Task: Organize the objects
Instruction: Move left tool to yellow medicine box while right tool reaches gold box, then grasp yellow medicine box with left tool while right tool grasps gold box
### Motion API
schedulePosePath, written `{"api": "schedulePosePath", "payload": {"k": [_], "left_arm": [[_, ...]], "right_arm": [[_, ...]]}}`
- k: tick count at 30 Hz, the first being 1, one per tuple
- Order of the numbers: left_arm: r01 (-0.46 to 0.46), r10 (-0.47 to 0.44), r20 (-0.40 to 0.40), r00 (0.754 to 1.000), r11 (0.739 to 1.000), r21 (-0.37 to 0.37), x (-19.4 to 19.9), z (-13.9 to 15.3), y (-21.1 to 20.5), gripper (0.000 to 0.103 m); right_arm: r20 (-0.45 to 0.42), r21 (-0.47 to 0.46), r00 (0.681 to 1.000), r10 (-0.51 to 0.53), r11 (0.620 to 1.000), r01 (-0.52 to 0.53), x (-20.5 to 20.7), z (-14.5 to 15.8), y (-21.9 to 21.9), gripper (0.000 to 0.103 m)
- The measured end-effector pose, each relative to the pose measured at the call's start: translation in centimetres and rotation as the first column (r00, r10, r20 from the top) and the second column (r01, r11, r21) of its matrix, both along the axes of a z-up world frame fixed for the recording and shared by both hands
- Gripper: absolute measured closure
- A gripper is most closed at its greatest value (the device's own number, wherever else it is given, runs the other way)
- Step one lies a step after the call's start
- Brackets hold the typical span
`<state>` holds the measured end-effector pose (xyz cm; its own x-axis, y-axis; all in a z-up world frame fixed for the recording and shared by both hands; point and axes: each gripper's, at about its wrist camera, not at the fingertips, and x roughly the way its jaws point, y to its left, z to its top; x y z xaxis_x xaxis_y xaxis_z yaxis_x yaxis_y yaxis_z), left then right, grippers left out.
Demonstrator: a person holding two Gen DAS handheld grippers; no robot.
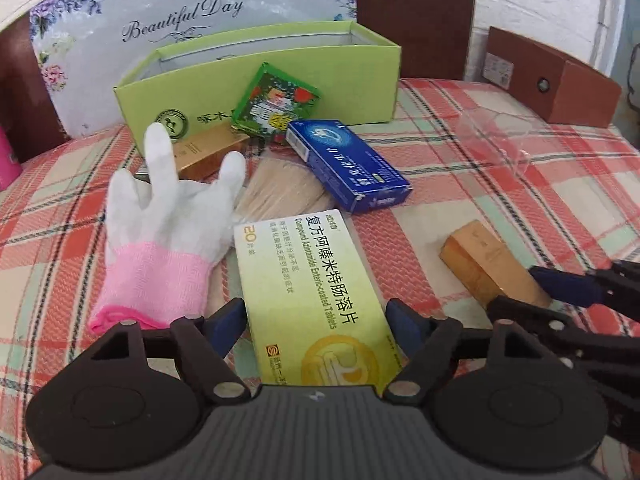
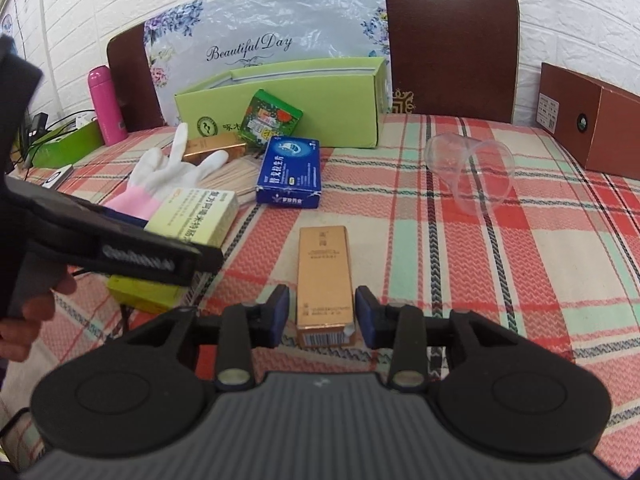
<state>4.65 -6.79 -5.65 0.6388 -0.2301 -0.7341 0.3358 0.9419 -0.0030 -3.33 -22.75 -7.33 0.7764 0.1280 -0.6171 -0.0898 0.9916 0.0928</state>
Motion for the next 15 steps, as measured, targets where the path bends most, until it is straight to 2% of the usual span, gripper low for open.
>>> {"api": "schedulePosePath", "payload": {"k": [3, 8, 9, 14, 15], "left_arm": [[-0.001, -0.001, -0.023, 1.000, 0.999, -0.054, -0.2, 0.2, 1.0, 0.025], [-0.052, 0.048, -0.046, 0.998, 0.994, -0.093, 0.1, -0.1, 2.0, 0.026], [-0.049, 0.045, -0.044, 0.998, 0.994, -0.096, 0.1, -0.1, 2.0, 0.030], [-0.013, 0.008, -0.043, 0.999, 0.995, -0.104, 0.1, 0.0, 1.7, 0.032], [-0.008, 0.004, -0.043, 0.999, 0.994, -0.109, 0.1, 0.0, 1.7, 0.032]], "right_arm": [[-0.007, 0.003, 1.000, -0.001, 1.000, 0.001, 0.4, -0.2, -0.1, 0.066], [-0.013, -0.001, 1.000, 0.004, 1.000, -0.004, 1.2, -0.6, 0.1, 0.066], [-0.014, -0.004, 1.000, 0.005, 1.000, -0.005, 1.4, -0.7, 0.2, 0.066], [-0.020, -0.012, 1.000, 0.004, 1.000, -0.004, 2.1, -1.2, 0.4, 0.066], [-0.018, -0.013, 1.000, 0.003, 1.000, -0.004, 2.1, -1.1, 0.4, 0.069]]}}
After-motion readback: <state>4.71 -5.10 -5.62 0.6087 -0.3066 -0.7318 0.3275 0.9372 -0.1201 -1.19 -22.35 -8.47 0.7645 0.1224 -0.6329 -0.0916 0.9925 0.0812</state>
